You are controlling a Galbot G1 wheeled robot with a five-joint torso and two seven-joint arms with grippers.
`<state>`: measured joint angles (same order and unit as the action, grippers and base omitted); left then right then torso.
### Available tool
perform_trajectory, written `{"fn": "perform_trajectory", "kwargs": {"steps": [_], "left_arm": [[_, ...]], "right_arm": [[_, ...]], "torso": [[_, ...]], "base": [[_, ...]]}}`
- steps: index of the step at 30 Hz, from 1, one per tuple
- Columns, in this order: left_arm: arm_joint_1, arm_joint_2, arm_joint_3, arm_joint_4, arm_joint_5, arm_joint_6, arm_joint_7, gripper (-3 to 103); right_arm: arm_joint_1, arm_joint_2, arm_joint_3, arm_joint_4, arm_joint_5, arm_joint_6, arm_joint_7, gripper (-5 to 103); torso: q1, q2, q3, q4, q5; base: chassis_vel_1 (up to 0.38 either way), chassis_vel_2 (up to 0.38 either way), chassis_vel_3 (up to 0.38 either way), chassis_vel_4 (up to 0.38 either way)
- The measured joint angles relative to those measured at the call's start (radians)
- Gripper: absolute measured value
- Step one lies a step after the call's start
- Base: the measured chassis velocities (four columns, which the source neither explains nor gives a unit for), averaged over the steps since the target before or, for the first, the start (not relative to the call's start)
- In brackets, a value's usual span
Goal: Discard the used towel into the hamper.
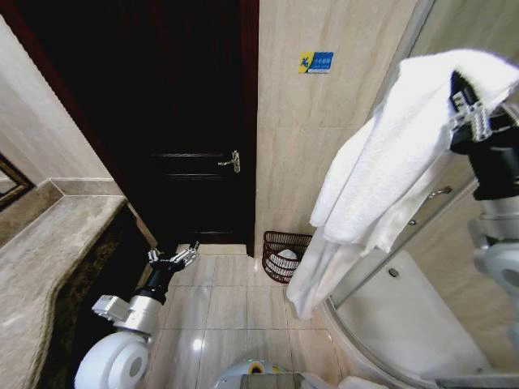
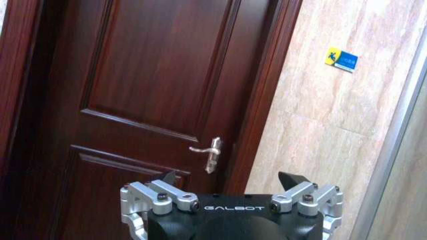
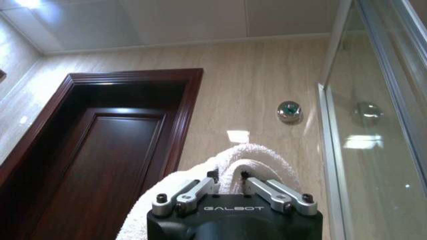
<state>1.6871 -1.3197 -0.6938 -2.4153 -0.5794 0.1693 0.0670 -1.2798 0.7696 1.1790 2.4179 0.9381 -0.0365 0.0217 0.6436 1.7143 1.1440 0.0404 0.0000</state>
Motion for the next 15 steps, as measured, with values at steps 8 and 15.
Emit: {"fn": "perform_trajectory", "kwargs": {"steps": [8, 15], "left_arm": [[0.0, 0.0, 0.0, 0.0, 0.0, 0.0, 0.0, 100], [0.0, 0.0, 0.0, 0.0, 0.0, 0.0, 0.0, 100]], "right_arm": [[-0.003, -0.009, 0.035, 0.015, 0.003, -0.016, 0.007, 8], [-0.005, -0.001, 0.037, 0.017, 0.001, -0.018, 0.007, 8]], "torso": [[0.0, 0.0, 0.0, -0.0001, 0.0], [0.0, 0.0, 0.0, 0.0, 0.0]], "base": [[0.0, 0.0, 0.0, 0.0], [0.0, 0.0, 0.0, 0.0]]}}
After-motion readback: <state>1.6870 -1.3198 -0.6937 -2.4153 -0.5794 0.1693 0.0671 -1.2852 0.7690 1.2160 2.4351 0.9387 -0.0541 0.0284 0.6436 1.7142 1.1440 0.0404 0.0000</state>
